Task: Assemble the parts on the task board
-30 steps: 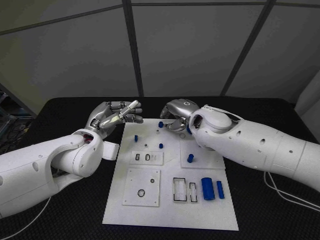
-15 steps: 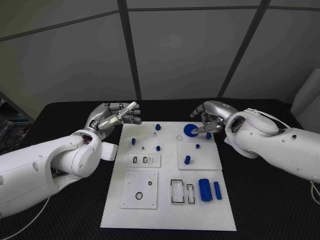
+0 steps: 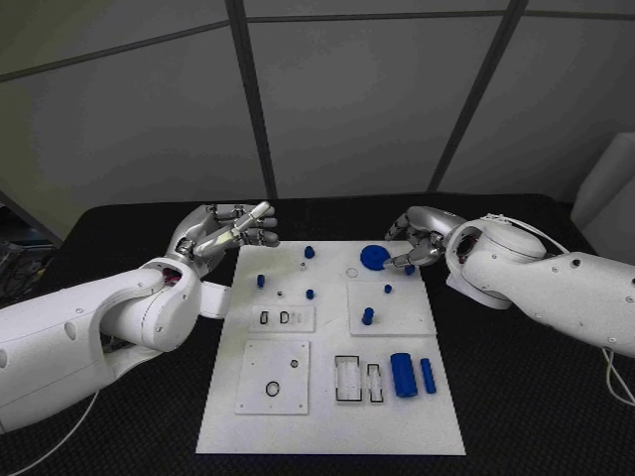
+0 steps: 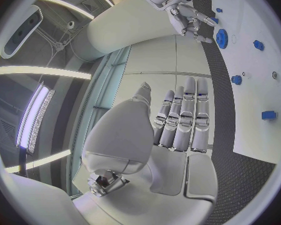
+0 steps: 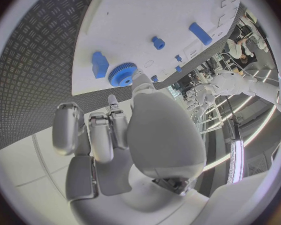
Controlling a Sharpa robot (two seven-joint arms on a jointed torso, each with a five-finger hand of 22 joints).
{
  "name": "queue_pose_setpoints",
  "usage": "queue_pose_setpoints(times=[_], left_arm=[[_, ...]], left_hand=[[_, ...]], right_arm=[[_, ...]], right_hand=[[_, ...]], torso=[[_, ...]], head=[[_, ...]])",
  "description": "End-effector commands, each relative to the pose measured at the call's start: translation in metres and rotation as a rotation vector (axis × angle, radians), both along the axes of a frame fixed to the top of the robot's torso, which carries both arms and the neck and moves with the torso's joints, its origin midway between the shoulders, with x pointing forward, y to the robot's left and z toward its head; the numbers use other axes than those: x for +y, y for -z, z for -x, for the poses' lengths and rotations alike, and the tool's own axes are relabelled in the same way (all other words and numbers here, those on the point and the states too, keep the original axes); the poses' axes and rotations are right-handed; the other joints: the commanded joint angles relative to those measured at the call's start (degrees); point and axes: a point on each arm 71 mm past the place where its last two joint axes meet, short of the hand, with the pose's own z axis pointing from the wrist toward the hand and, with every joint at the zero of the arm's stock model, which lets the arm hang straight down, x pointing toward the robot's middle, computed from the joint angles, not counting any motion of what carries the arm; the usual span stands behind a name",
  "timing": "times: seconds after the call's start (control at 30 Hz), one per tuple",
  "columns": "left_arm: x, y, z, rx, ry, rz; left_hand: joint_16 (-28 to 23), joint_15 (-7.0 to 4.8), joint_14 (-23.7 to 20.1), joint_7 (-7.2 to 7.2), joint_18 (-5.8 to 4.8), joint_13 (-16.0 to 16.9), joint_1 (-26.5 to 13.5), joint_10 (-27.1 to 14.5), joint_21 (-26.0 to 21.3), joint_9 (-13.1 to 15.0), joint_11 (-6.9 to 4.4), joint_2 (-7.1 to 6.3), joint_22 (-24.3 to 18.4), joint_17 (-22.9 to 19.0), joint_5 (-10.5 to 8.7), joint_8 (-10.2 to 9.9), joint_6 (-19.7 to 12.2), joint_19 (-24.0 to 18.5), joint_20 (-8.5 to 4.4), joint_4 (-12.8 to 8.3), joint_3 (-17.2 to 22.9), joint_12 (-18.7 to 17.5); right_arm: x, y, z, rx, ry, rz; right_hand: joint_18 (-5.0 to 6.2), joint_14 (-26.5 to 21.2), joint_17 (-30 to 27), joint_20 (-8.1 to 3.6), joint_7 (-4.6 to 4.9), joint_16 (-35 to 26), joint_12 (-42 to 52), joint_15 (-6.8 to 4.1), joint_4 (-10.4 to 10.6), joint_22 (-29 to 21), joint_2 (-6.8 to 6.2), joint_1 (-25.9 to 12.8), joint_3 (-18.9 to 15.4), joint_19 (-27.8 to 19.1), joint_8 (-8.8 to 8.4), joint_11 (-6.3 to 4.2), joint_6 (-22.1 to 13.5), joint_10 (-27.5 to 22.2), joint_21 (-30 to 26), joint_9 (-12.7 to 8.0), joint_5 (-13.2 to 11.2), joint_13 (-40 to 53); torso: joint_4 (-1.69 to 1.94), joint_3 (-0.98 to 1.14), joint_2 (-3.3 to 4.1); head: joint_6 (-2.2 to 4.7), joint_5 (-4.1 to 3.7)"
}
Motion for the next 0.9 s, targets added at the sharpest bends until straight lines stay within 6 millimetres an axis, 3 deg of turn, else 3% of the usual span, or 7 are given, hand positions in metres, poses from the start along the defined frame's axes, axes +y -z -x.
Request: queue_pose_setpoints(times=[0.03, 0.53, 0.9], left_arm=[[-0.002, -0.001, 0.0, -0.007, 0.015, 0.003], [-0.002, -0.001, 0.0, -0.004, 0.017, 0.002], [-0.002, 0.0, -0.001, 0.003, 0.017, 0.0]], left_hand=[[-0.3, 0.16, -0.1, 0.0, -0.78, 0.0, -0.2, 0.4, 0.3, 0.1, 0.16, 0.2, 0.1, 0.1, -0.36, -0.1, 0.4, -0.6, 0.01, 0.0, -0.2, -0.1], [-0.3, 0.16, -0.1, 0.01, -0.78, 0.0, -0.2, 0.4, 0.3, 0.1, 0.16, 0.21, 0.1, 0.1, -0.35, -0.1, 0.4, -0.6, 0.01, 0.0, -0.2, -0.1], [-0.4, 0.16, -0.1, 0.03, -0.77, 0.0, -0.1, 0.4, 0.4, 0.1, 0.17, 0.26, 0.1, 0.2, -0.33, -0.2, 0.4, -0.6, 0.01, -0.1, -0.2, -0.2]], right_arm=[[0.001, 0.003, -0.003, 0.04, 0.014, 0.014], [0.014, 0.004, -0.007, 0.024, -0.003, 0.005], [0.02, 0.004, -0.008, 0.011, -0.025, 0.042]], right_hand=[[-0.42, 6.1, 15.0, 0.08, -0.13, 0.2, 0.9, 0.42, -0.1, 0.2, 0.83, -0.1, 0.5, 0.4, 0.61, -0.07, 0.1, 2.1, 0.2, 0.1, 0.6, 8.9], [-0.68, 6.2, 15.0, -0.16, -0.63, 0.3, 4.0, 0.09, -0.9, 1.7, 3.01, -0.7, 0.8, 1.1, 2.14, -0.43, 2.0, 4.4, 1.0, 0.3, 2.3, 12.5], [-0.78, 6.2, 15.0, -0.47, -0.84, 0.3, 4.7, -0.25, -3.2, 2.2, 4.42, 1.1, 2.0, 1.3, 2.76, -0.6, 3.3, 5.0, 1.3, 0.3, 0.5, 13.3]], torso=[[0.03, -0.05, 0.05], [0.04, 0.01, 0.05], [0.03, 0.07, 0.1]], head=[[-0.05, -0.11], [-0.29, 0.0], [-0.38, 0.02]])
